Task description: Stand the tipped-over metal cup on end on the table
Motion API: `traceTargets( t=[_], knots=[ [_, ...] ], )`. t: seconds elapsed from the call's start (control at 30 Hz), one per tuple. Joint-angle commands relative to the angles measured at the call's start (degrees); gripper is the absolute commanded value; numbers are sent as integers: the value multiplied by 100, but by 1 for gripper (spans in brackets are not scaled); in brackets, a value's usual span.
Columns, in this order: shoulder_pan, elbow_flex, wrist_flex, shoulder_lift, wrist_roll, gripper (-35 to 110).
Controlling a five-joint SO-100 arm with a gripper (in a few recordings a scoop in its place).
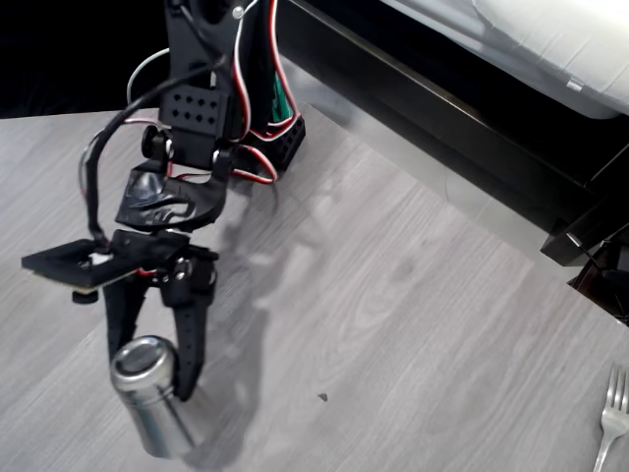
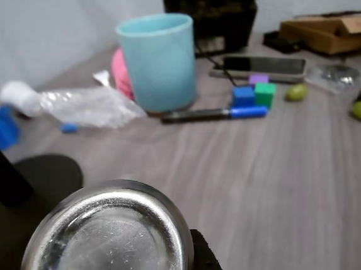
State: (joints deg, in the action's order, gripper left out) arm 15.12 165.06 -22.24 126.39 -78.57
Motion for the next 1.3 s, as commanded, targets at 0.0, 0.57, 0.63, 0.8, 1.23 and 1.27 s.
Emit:
traceTargets(
  t=[0.0, 0.57, 0.63, 0.8, 1.23, 1.27],
  knots=[
    [185, -193, 185, -44, -299, 0],
    [-501, -308, 940, 272, -202, 0],
    [-501, -334, 844, 105, -176, 0],
    [-475, -369, 721, -158, -105, 0],
    [-334, -562, -202, -1143, -53, 6],
    [-316, -562, -211, -1169, -53, 12]
  ],
)
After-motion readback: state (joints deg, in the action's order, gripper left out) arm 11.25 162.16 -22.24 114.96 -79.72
